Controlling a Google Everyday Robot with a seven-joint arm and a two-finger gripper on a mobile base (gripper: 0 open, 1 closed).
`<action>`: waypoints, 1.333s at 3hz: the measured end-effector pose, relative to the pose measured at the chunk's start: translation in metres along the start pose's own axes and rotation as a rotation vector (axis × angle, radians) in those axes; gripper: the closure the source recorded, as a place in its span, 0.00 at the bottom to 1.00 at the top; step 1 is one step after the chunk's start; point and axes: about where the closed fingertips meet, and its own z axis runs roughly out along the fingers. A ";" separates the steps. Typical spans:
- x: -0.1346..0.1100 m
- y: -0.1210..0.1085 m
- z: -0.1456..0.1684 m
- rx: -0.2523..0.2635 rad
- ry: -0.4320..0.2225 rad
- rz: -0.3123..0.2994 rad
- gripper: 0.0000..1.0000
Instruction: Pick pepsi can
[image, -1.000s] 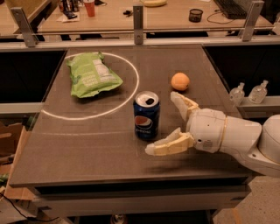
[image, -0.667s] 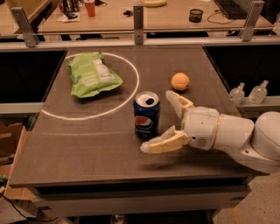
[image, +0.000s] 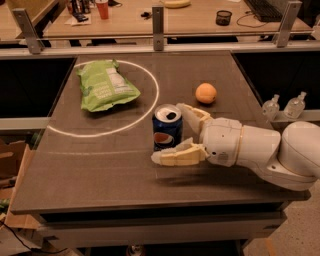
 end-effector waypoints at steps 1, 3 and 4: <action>-0.003 0.005 0.003 -0.023 0.003 0.007 0.41; -0.014 0.006 -0.008 -0.034 0.007 0.009 0.88; -0.038 -0.002 -0.013 -0.025 -0.026 -0.004 1.00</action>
Offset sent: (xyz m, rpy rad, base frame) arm -0.0131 -0.0075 0.0073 -0.0243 0.0331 0.0402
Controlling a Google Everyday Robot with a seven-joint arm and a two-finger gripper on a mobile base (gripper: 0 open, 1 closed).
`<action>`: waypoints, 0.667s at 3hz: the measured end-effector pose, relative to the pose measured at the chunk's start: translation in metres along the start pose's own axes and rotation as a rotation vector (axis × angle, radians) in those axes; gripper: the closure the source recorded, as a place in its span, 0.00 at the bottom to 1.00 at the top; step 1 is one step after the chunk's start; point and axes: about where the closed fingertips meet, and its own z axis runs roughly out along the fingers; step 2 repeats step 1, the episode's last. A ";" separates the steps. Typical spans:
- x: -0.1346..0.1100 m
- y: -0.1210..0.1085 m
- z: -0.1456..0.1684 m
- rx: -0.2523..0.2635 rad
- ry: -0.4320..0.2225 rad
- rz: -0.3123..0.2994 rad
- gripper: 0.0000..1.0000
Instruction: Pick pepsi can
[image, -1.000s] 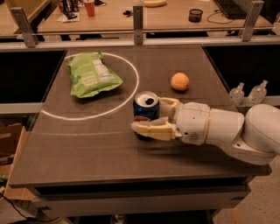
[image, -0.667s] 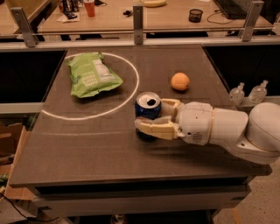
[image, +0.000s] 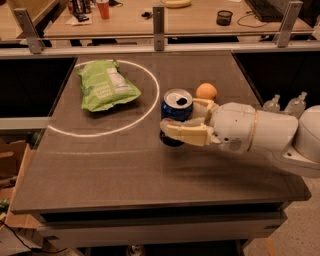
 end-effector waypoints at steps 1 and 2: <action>-0.004 -0.002 -0.001 0.003 -0.005 -0.006 1.00; -0.004 -0.002 -0.001 0.003 -0.005 -0.006 1.00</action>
Offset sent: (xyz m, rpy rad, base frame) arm 0.0000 0.0000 0.0000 0.0000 0.0000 0.0000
